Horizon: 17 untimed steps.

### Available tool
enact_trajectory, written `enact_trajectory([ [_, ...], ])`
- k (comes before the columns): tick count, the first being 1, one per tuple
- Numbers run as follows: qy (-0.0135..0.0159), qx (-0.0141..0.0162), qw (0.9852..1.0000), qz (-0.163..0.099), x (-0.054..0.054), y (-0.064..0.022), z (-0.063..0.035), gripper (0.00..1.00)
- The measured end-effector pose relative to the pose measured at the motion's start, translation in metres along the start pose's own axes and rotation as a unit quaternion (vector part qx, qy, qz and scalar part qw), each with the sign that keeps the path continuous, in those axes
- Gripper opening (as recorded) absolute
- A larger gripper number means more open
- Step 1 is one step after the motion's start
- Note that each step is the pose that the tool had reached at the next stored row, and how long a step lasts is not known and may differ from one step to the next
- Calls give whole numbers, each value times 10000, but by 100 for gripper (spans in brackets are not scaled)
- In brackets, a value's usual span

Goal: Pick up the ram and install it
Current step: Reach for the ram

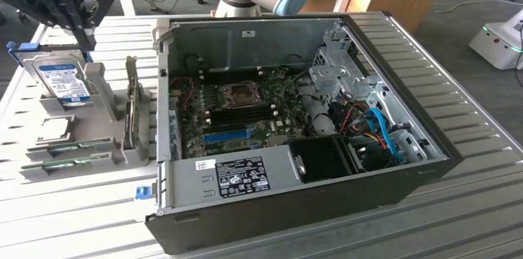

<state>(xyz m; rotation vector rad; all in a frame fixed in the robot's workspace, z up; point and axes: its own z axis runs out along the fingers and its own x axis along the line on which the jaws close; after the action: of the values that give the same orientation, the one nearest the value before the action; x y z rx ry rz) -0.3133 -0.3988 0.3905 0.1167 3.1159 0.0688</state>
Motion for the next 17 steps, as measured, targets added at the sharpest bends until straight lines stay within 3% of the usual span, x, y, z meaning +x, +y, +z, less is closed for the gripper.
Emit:
enact_trajectory([
  [17, 28, 2, 10000, 1, 345, -27, 6, 11],
])
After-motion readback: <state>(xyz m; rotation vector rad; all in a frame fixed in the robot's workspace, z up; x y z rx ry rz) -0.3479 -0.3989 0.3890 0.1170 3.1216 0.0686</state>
